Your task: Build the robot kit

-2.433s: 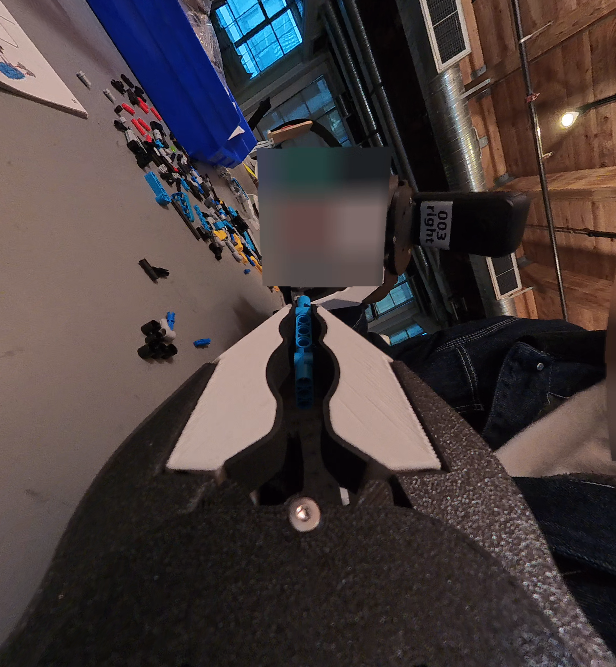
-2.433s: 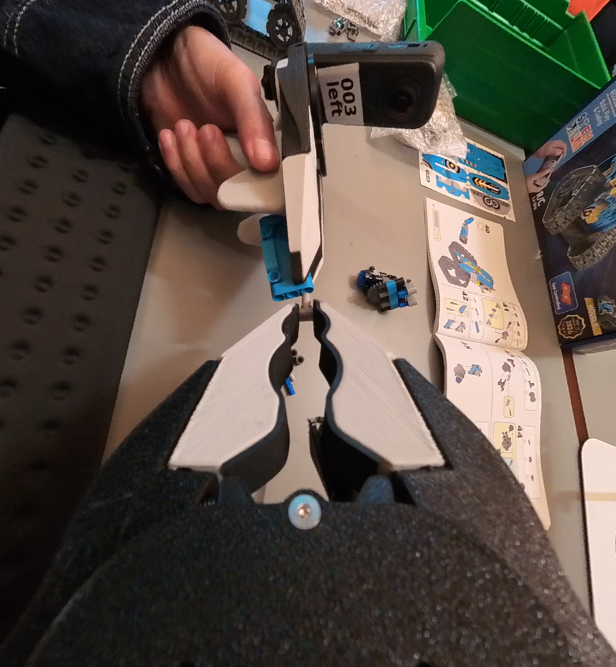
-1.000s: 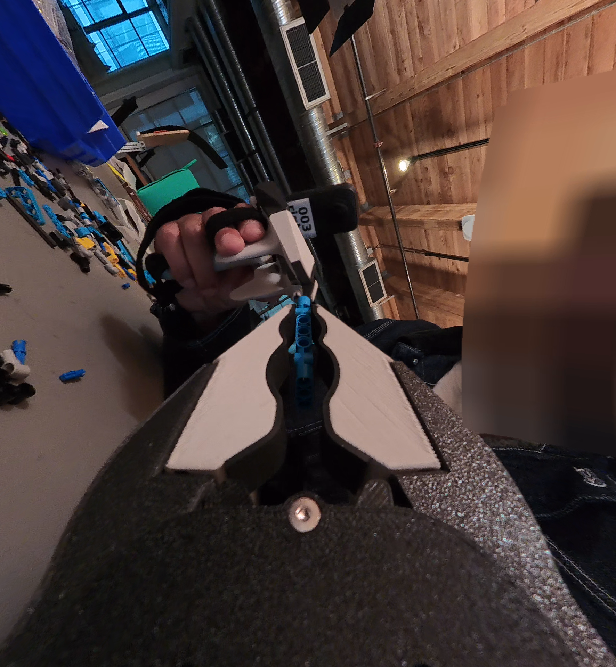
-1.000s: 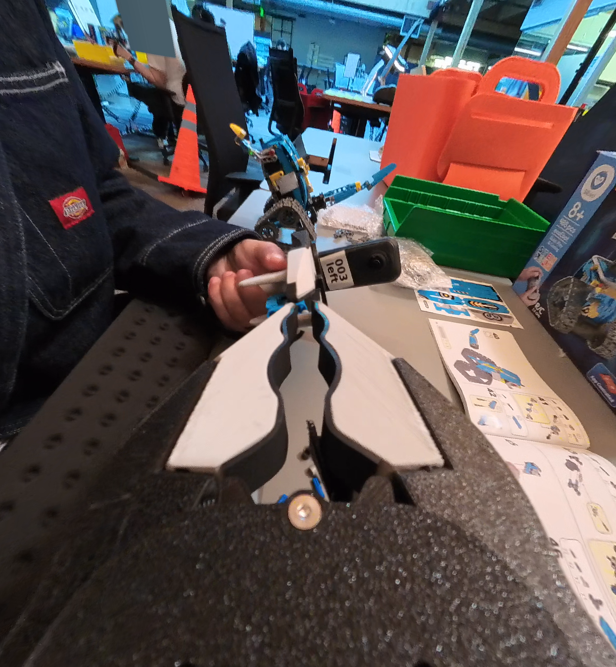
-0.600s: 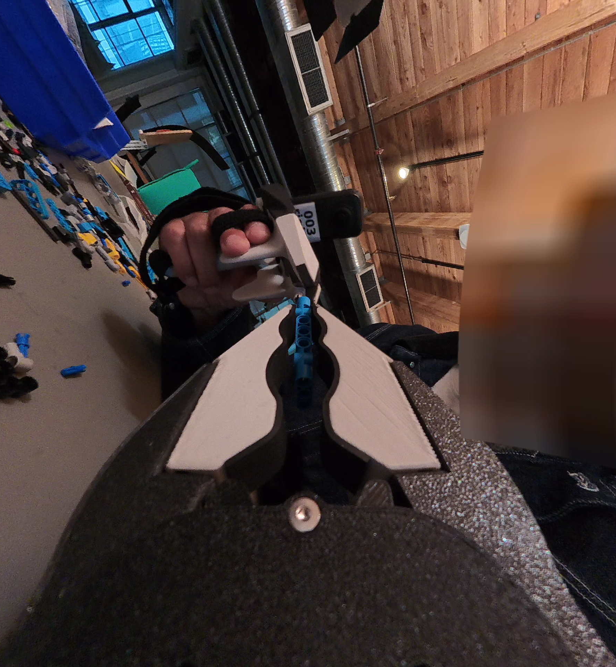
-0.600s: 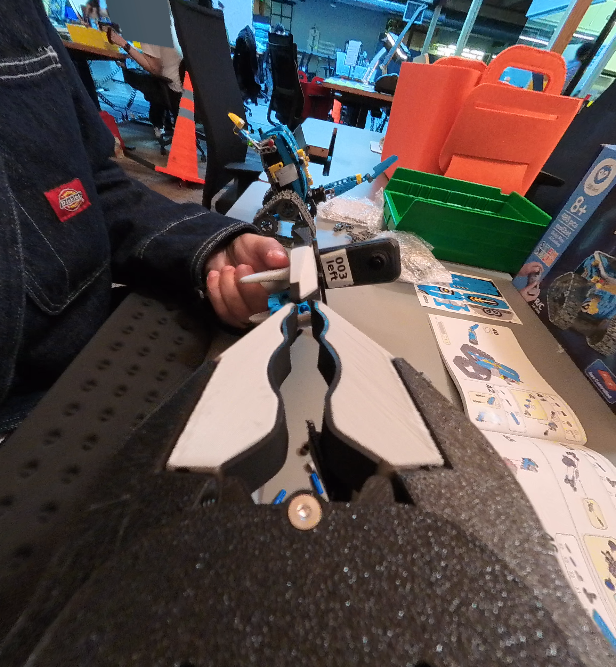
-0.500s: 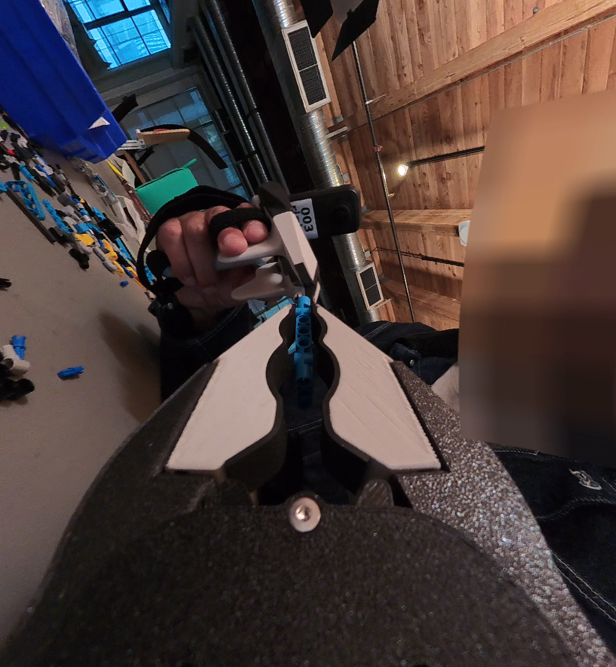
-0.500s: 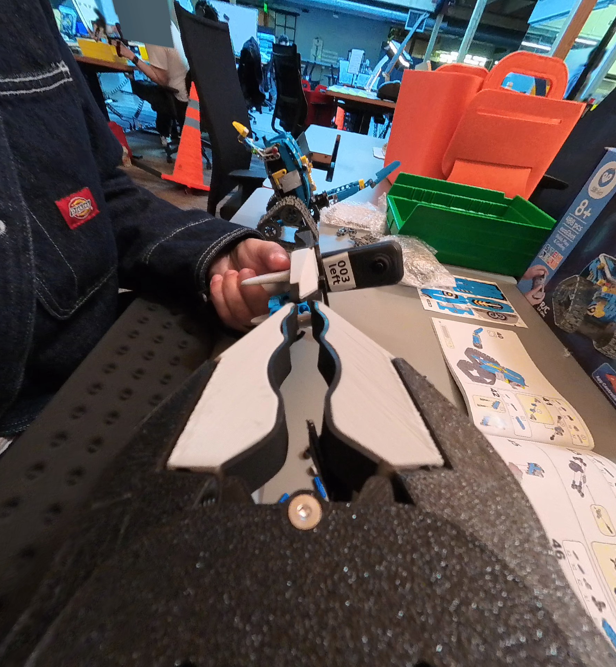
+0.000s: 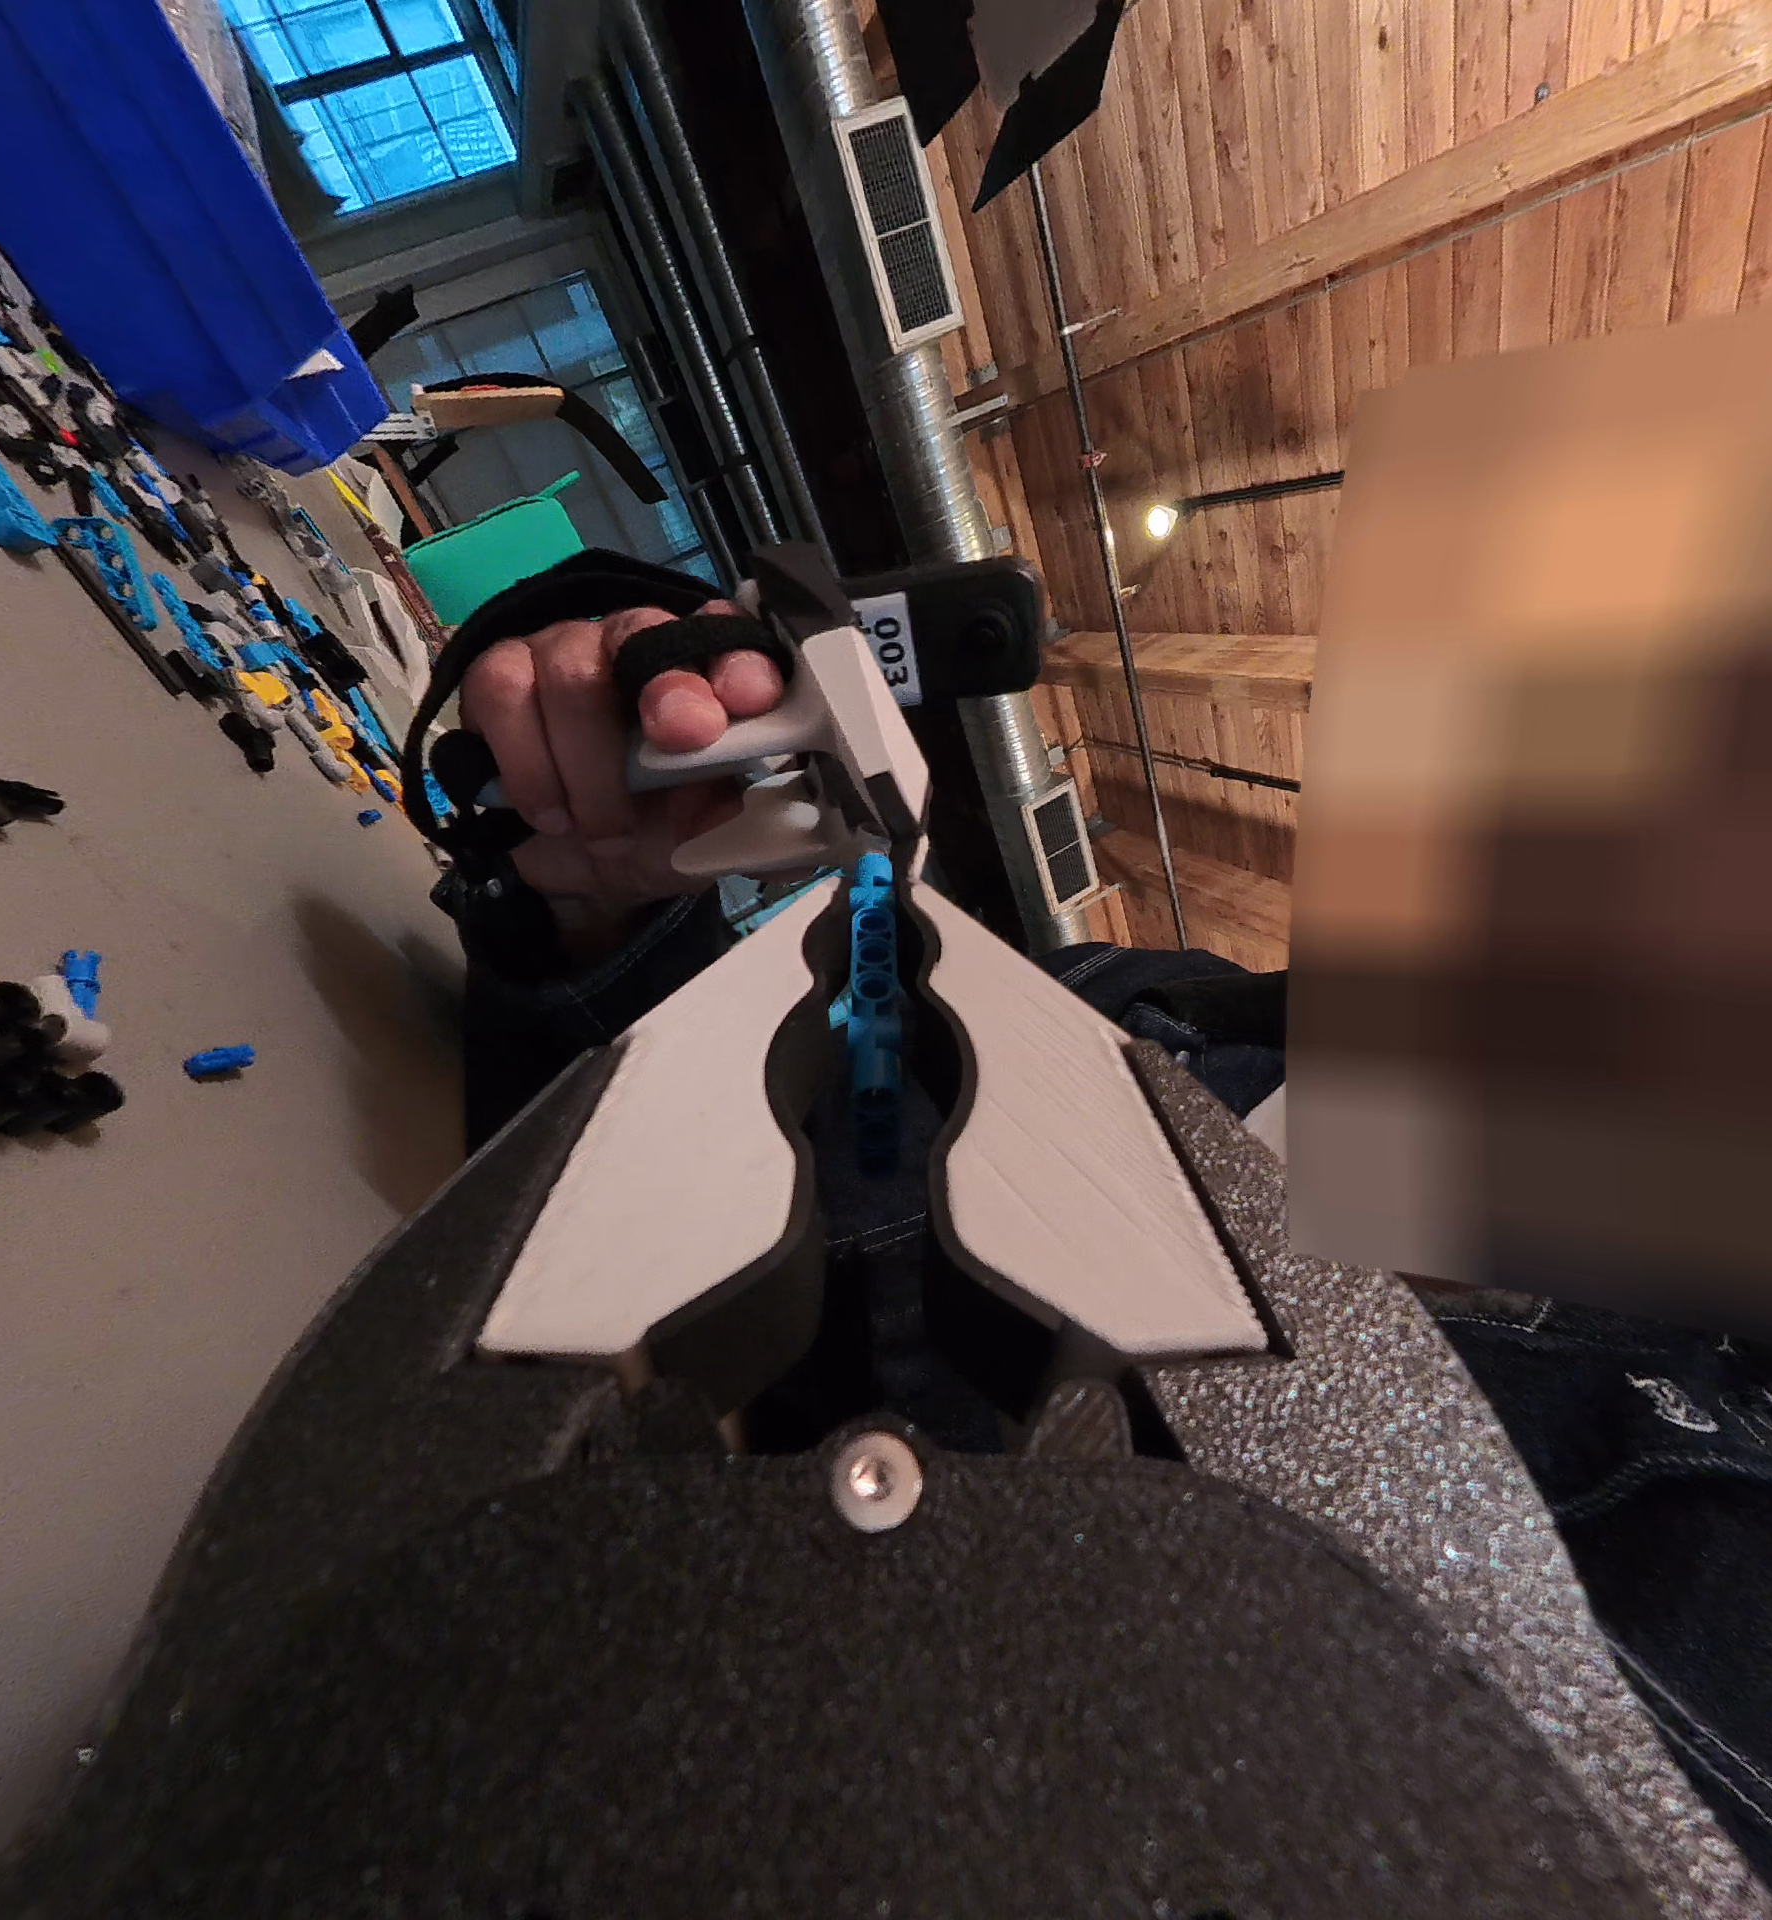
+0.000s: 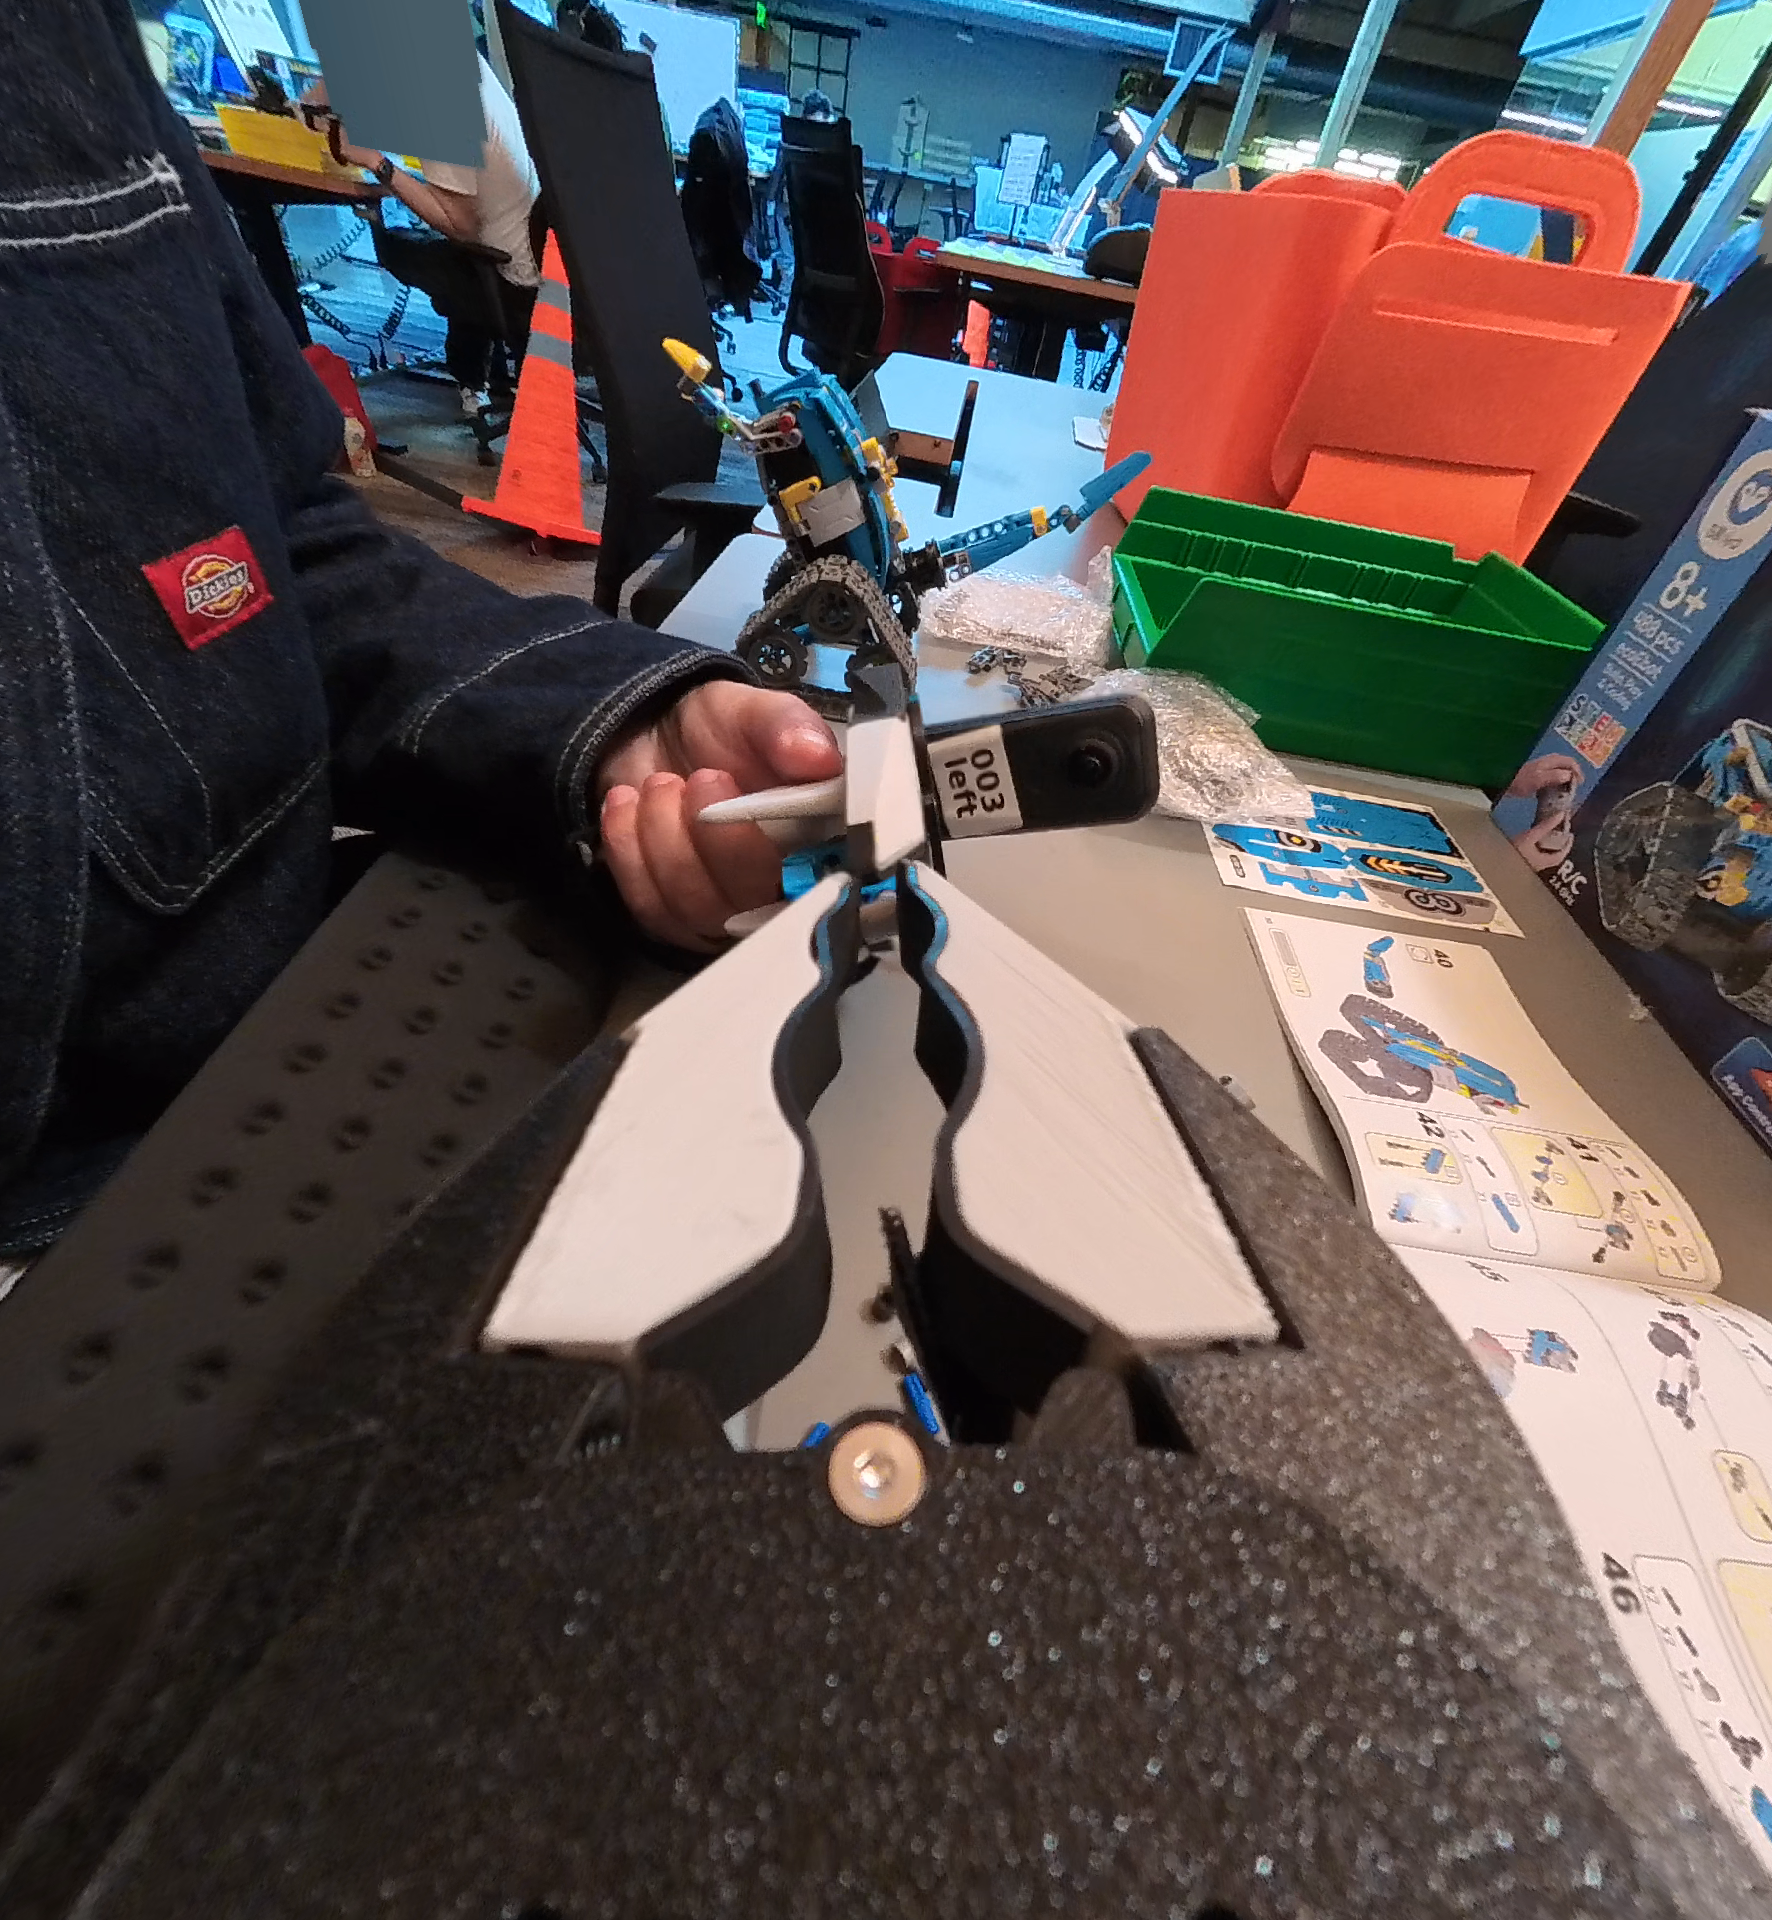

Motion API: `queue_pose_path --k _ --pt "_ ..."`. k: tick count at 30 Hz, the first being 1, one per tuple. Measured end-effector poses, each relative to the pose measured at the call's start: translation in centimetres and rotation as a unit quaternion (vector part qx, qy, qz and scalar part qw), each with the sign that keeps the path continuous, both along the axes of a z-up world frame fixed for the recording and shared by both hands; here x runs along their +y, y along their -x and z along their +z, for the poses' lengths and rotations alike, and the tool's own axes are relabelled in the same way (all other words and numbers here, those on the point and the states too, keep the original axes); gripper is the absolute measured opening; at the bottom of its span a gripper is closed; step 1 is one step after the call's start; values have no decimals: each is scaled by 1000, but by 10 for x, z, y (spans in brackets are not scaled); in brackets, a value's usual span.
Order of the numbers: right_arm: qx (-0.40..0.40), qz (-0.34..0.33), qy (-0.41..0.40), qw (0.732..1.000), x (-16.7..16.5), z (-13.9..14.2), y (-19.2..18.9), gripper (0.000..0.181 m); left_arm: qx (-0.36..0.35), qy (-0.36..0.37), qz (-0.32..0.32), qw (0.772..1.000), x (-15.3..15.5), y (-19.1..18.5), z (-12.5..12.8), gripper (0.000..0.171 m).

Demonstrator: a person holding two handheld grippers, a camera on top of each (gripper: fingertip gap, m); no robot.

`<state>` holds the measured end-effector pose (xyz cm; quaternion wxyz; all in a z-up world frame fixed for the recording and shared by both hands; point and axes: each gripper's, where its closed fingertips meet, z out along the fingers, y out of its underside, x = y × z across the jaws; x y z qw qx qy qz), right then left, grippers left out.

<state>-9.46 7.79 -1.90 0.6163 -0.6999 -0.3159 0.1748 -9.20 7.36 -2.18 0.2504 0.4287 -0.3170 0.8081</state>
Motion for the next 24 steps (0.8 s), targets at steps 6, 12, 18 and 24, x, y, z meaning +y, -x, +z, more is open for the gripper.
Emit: queue_pose_path --k 6,12,18,24 --pt "65 13 -7 998 1 10 4 5 -24 31 -5 999 2 5 12 6" --pt "35 2 25 999 2 -4 -5 7 -2 -63 33 997 2 -5 -8 6" --pt "-81 -28 219 972 -3 -106 -29 7 57 -182 150 970 37 -24 -40 7" --pt "-123 2 248 961 -10 -136 -16 8 61 -199 139 968 31 -24 -45 7"
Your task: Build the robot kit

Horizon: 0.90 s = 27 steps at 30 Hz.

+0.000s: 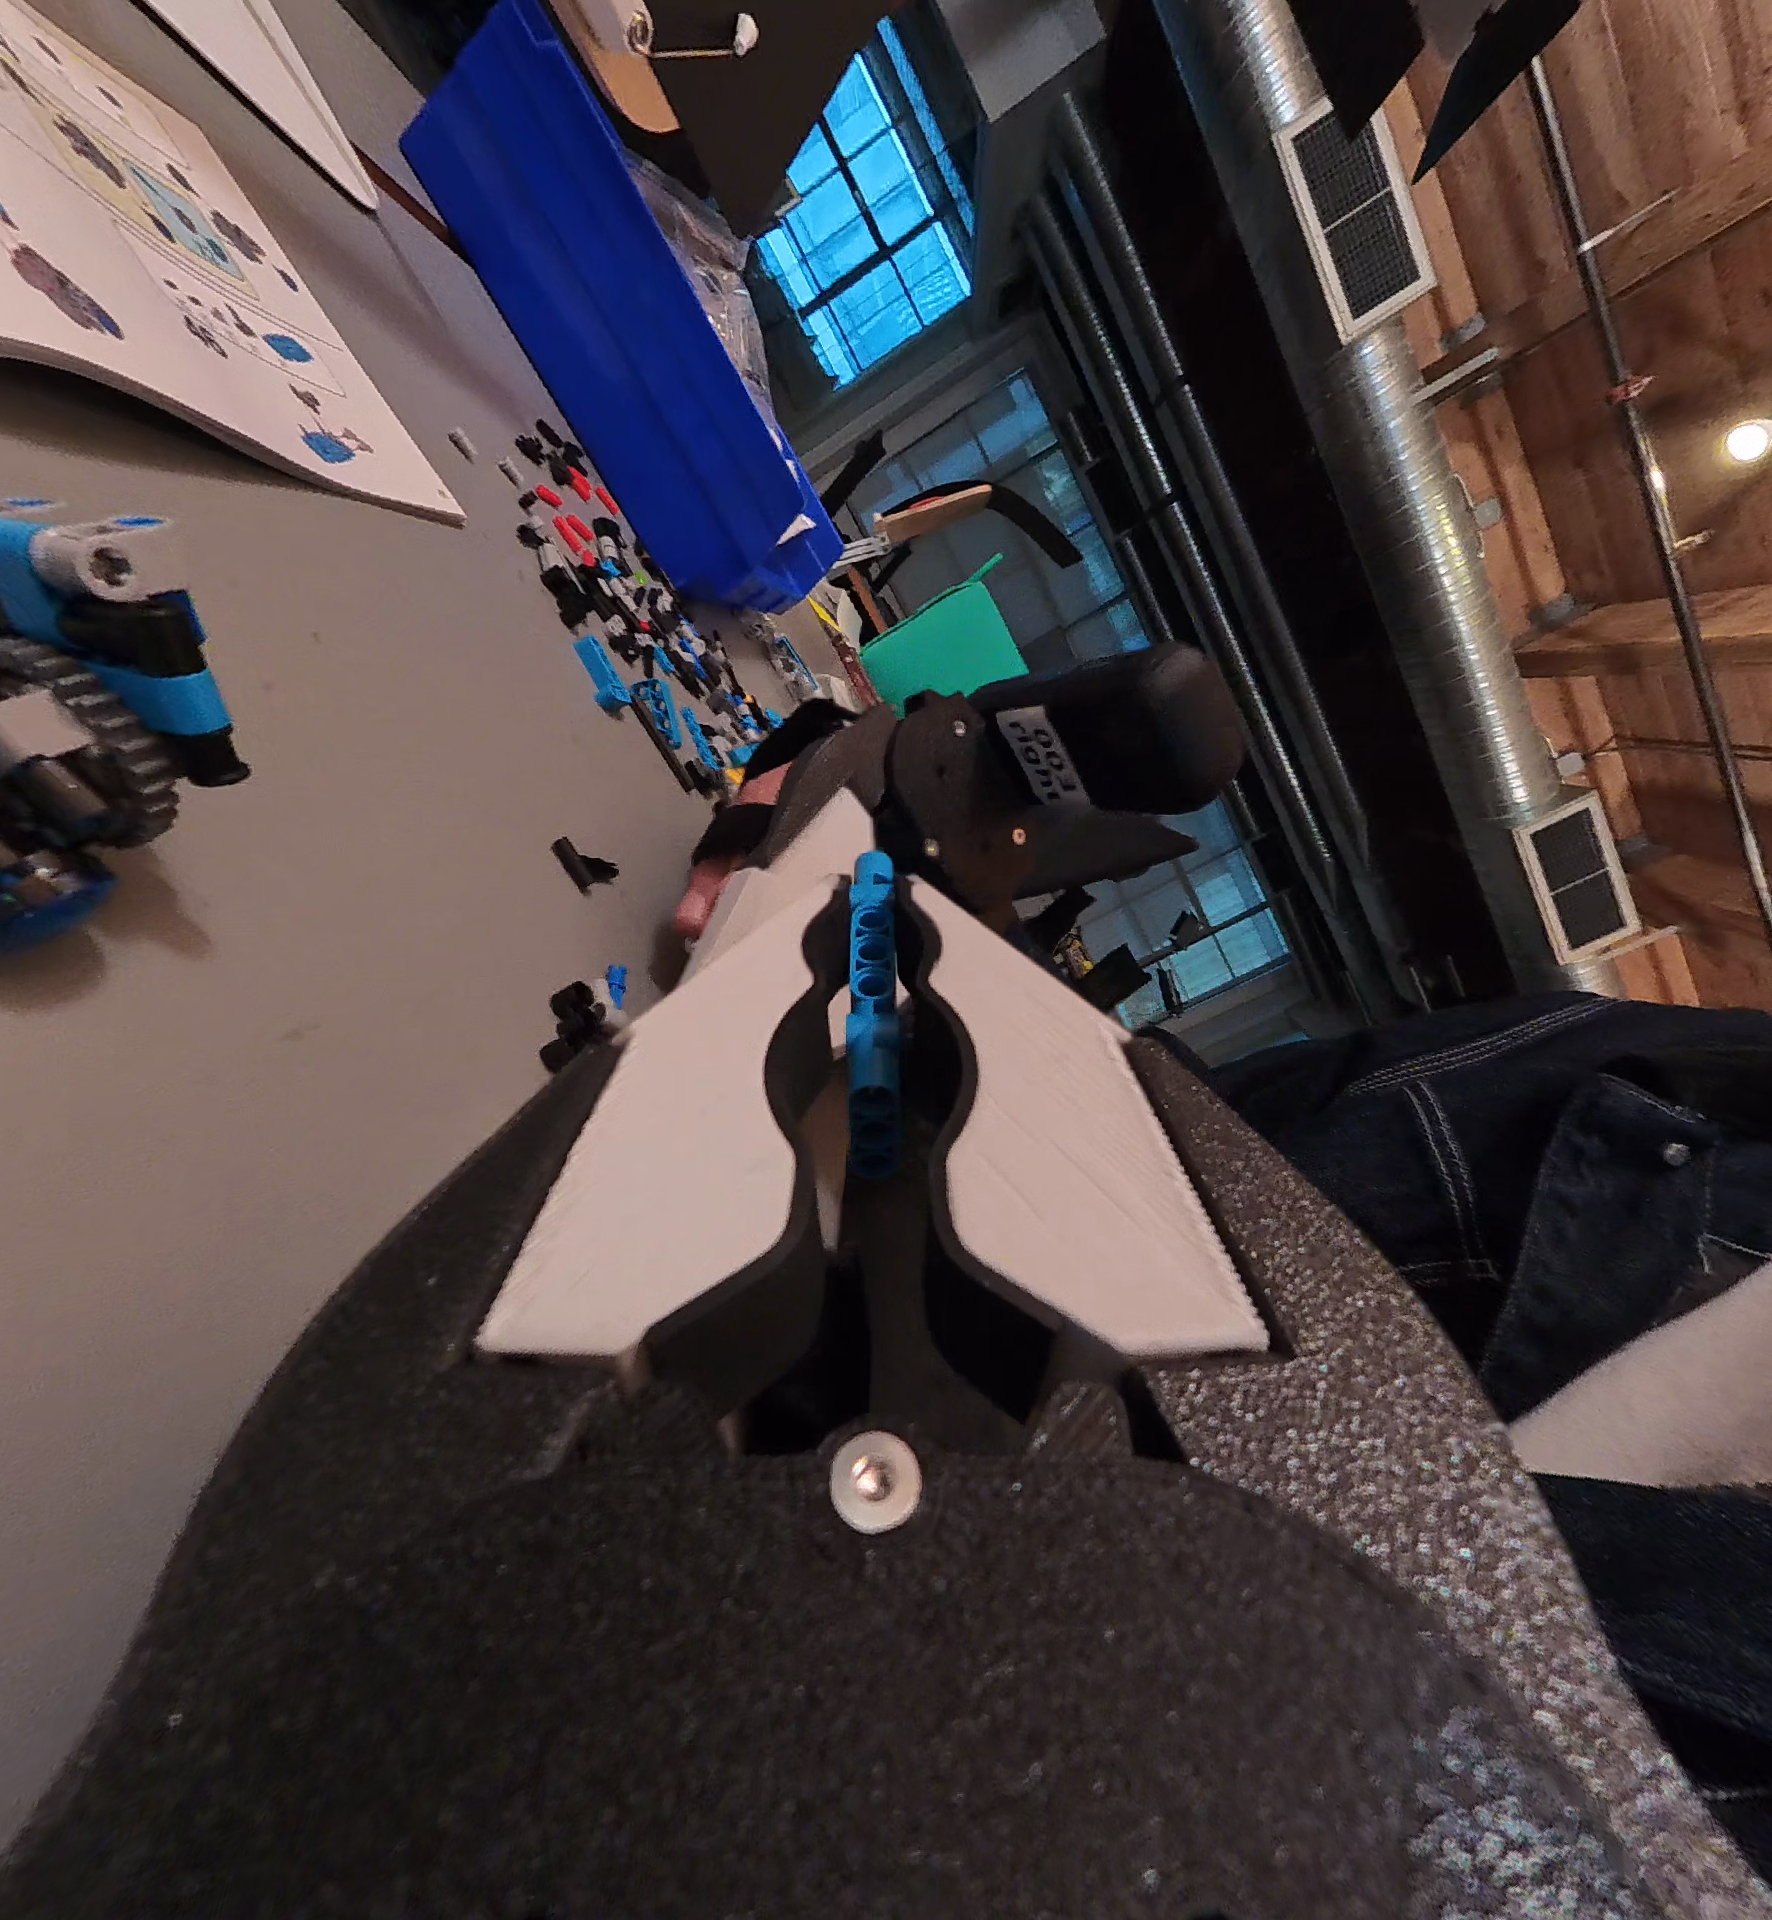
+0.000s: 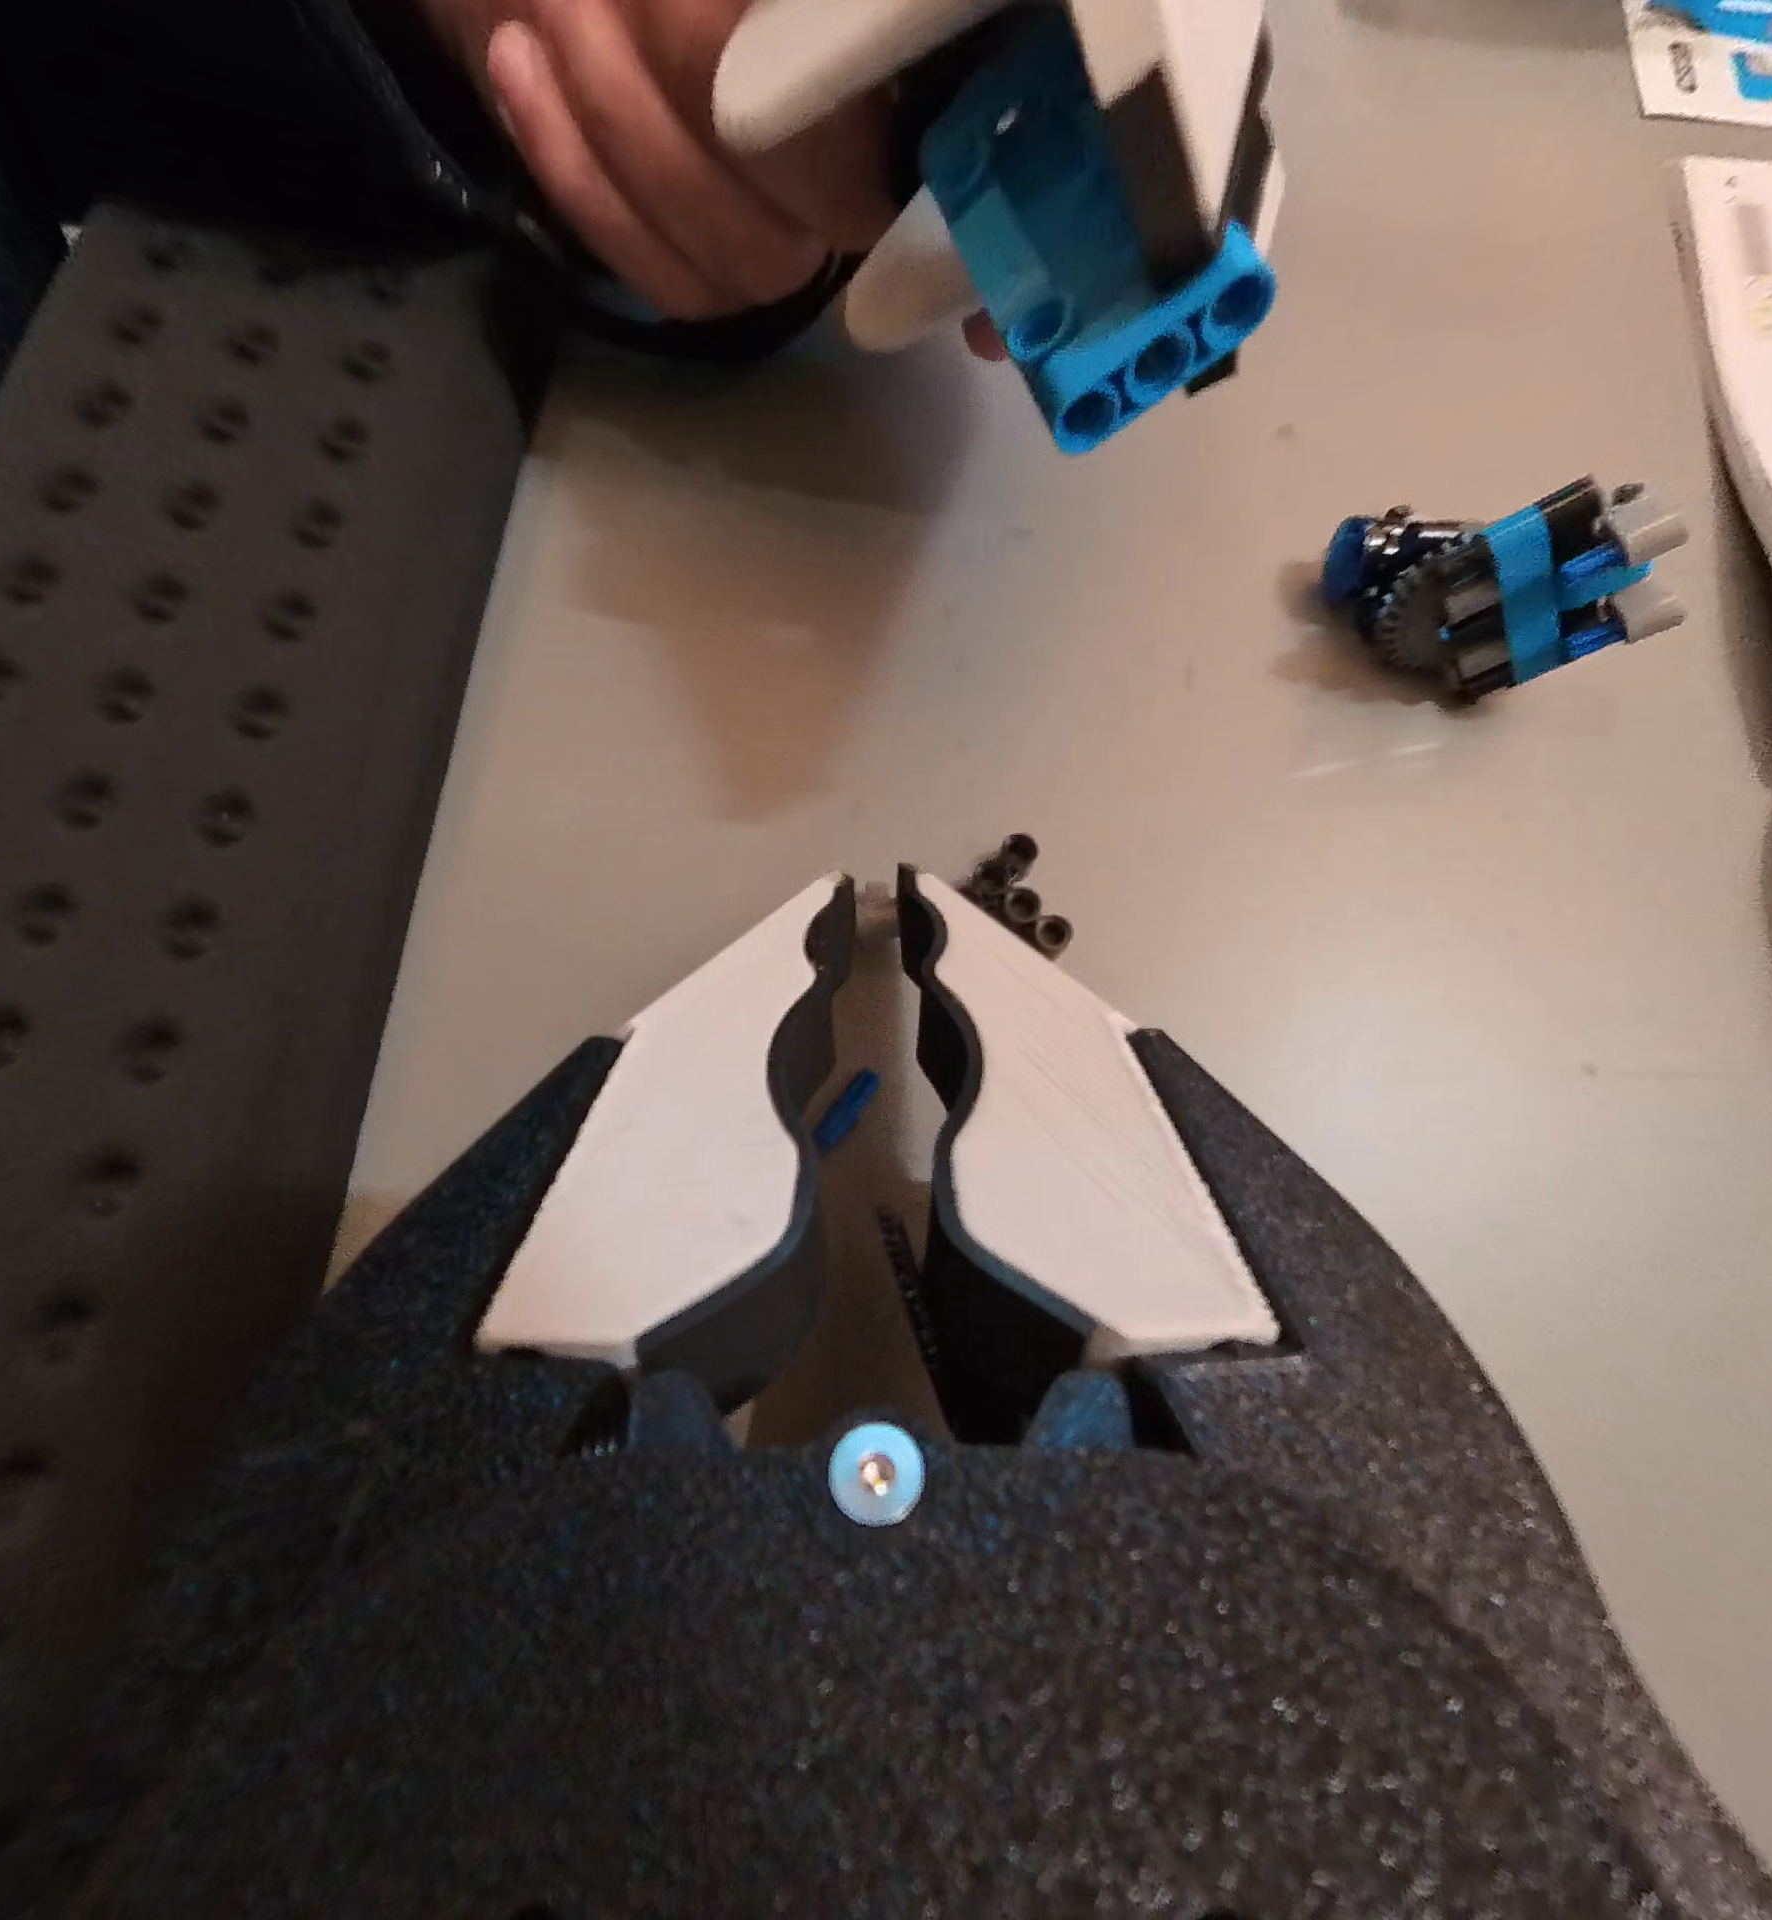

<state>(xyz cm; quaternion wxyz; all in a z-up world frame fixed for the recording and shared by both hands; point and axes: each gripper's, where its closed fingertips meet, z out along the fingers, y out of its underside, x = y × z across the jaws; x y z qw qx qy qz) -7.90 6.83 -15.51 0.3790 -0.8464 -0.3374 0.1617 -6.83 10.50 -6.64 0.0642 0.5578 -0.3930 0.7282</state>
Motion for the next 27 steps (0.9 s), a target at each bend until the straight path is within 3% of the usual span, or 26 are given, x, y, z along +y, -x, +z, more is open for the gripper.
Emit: queue_pose_path --k 11,27 --pt "-58 4 -12 998 -9 -6 -14 14 2 -1 -12 1000 -5 1 -1 7" --pt "-5 -13 26 1000 -12 -9 -18 13 5 -10 -27 1000 -12 3 -3 7"
